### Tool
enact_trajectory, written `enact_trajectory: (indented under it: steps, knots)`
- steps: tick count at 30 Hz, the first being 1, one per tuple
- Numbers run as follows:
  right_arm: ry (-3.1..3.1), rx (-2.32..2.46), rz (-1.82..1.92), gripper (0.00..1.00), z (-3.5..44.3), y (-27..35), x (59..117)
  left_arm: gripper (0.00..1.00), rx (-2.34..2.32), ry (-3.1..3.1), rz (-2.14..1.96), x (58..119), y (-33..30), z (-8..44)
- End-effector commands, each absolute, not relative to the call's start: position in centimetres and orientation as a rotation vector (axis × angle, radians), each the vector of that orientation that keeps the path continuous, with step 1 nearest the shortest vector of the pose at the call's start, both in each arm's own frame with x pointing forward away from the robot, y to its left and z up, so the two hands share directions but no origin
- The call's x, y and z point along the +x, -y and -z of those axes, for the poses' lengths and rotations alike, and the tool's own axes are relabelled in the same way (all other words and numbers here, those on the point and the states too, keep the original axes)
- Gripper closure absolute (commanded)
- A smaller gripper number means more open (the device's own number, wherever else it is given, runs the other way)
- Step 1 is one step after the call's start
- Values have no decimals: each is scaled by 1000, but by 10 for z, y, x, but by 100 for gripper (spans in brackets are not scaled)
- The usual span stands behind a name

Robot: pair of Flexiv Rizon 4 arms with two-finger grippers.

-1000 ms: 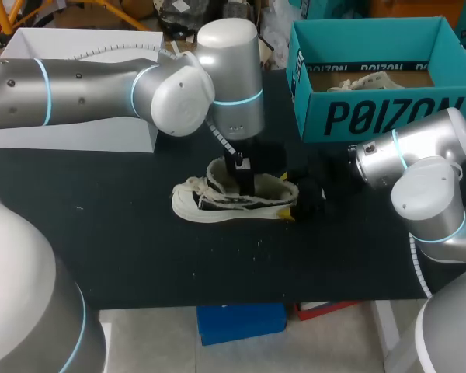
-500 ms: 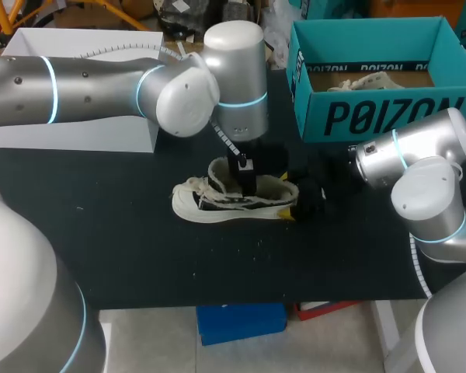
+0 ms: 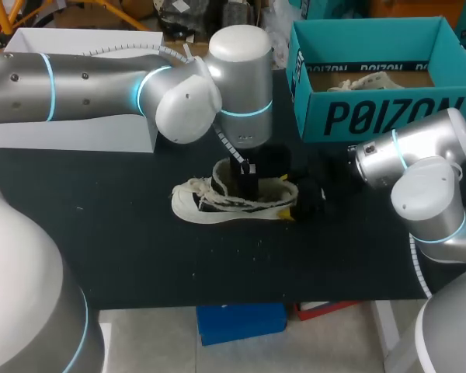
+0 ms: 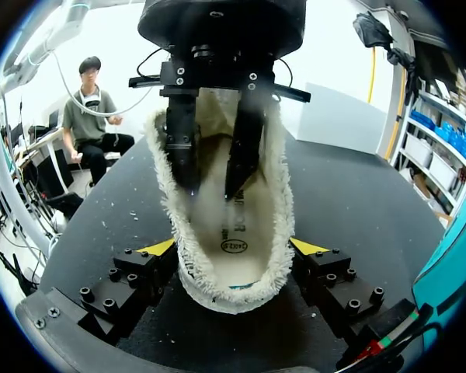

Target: Take the shoe out of the shoebox, open the shoe tongue, remove and reinsert the insole, then place the shoe into the shoebox

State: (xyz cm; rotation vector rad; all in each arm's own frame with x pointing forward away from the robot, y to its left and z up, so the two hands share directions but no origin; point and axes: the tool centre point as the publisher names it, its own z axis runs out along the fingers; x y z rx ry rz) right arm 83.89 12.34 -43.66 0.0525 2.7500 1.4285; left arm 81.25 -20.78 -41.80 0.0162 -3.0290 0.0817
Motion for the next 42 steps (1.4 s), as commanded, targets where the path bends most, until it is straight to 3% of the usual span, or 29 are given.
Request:
enact_trajectory:
  steps: [1, 15, 29, 42]
  knots:
    - [-2751, 56, -1427, 100, 440, -122, 841, 66, 45, 3078, 3, 803, 212, 425]
    - [-2751, 56, -1427, 100, 440, -122, 841, 71, 162, 3304, 246, 809, 198, 445]
    - [-2751, 56, -1427, 100, 440, -122, 841, 76, 142, 3453, 259, 828, 189, 469]
    - [-2751, 56, -1427, 100, 440, -122, 841, 85, 251, 3601, 201, 848, 179, 460]
